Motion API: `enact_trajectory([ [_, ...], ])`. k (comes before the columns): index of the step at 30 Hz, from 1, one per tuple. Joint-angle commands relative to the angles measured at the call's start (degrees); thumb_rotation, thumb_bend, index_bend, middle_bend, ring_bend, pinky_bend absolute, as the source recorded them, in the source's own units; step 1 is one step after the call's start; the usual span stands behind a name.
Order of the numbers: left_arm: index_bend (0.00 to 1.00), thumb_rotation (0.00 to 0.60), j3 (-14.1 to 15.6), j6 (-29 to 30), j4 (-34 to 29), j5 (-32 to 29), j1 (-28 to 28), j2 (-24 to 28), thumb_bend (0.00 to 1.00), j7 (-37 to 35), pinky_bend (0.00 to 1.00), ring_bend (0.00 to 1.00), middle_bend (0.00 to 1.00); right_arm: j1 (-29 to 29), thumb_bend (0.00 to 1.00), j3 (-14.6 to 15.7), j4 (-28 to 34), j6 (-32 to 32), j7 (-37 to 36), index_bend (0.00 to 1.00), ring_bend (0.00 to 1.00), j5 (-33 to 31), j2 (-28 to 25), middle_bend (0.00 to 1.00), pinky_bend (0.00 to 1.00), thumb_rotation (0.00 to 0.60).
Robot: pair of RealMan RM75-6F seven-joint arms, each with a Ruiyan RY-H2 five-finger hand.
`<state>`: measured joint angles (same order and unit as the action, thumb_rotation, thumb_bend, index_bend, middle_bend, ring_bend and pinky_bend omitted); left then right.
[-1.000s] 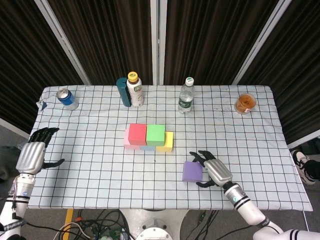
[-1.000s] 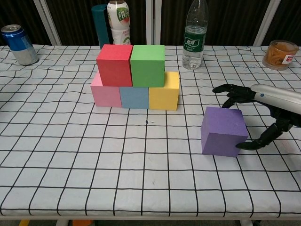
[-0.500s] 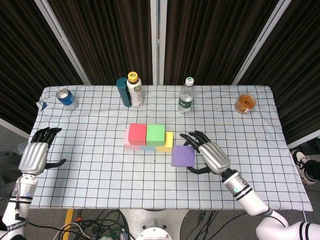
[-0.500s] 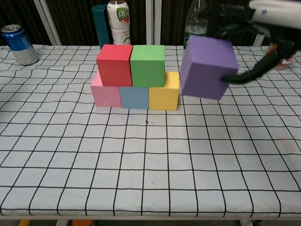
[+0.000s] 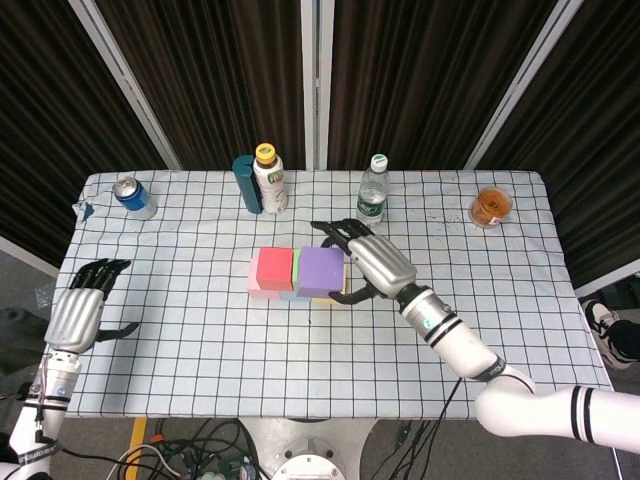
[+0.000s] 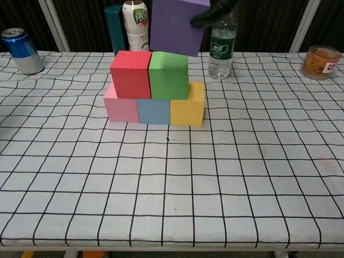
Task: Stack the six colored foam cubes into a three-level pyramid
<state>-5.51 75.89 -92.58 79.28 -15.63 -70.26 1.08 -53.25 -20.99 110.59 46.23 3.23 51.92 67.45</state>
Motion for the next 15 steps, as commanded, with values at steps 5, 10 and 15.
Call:
enact_trajectory([
  [5, 0.14, 0.6, 0.06, -0.31, 0.09, -0.39, 0.28, 0.24, 0.09, -1.1, 0.1, 0.07, 0.12, -10.89, 0.19, -0.97, -7.77, -3.94, 5.72, 0.0, 0.07, -13.82, 5.31, 0.39, 0.02, 0.6],
  [10, 0.14, 0.6, -0.09, -0.12, -0.05, -0.3, 0.34, 0.28, 0.09, -1.35, 0.1, 0.07, 0.12, -14.32, 0.19, 0.04, -11.6, -5.35, 6.92, 0.0, 0.07, -16.9, 7.36, 0.39, 0.02, 0.6],
  [15, 0.14, 0.6, -0.28, -0.36, -0.1, -0.66, 0.32, 0.39, 0.09, -1.66, 0.1, 0.07, 0.12, -16.82, 0.19, 1.26, -15.51, -6.3, 7.73, 0.0, 0.07, -18.75, 9.35, 0.38, 0.02, 0.6],
])
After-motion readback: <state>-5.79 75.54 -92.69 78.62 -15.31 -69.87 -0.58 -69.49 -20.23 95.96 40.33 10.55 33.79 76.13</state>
